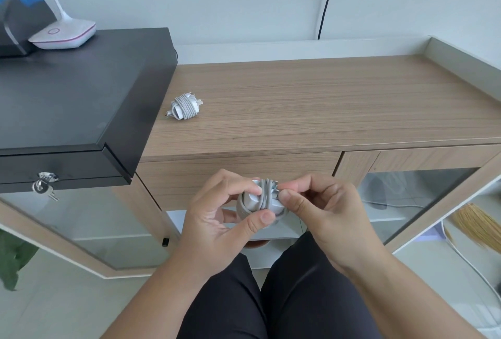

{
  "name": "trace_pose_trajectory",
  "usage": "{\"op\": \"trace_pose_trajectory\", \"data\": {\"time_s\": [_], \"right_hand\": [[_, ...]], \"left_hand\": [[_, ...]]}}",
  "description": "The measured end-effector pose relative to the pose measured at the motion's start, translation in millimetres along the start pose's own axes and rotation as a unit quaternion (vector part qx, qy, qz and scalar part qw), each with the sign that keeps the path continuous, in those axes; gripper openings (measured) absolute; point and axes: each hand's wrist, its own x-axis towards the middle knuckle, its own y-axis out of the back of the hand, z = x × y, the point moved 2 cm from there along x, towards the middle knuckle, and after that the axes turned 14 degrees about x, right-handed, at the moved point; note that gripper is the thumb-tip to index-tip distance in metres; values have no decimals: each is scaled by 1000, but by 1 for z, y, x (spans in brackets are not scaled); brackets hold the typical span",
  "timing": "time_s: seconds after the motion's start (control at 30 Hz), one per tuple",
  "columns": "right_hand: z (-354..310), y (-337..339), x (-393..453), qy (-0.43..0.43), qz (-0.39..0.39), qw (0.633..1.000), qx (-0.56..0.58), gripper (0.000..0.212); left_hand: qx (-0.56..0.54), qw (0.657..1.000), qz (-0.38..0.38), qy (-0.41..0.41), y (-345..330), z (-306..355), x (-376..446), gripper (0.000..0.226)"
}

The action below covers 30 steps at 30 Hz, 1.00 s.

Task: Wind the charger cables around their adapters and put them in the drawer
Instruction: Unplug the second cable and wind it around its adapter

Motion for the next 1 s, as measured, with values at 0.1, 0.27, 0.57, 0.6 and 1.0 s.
{"op": "trace_pose_trajectory", "data": {"time_s": [0.1,0.27,0.57,0.6,1.0], "right_hand": [[-1,-2,1,-3,-6,1000,-15,12],[-1,-2,2,12,-1,998,-69,11],[0,-1,8,-47,-12,998,31,14],[0,0,8,-55,-26,998,33,10],[5,12,14,-75,-28,992,-96,25]], "left_hand": [[0,1000,7,-5,-1,-1,0,22],[9,1000,17,-11,-3,-5,-3,24],[-4,1000,22,-8,-4,-4,0,23],[-6,1000,20,-6,-4,-5,0,23],[-24,990,-35,136,-6,-11,-7,49]]}}
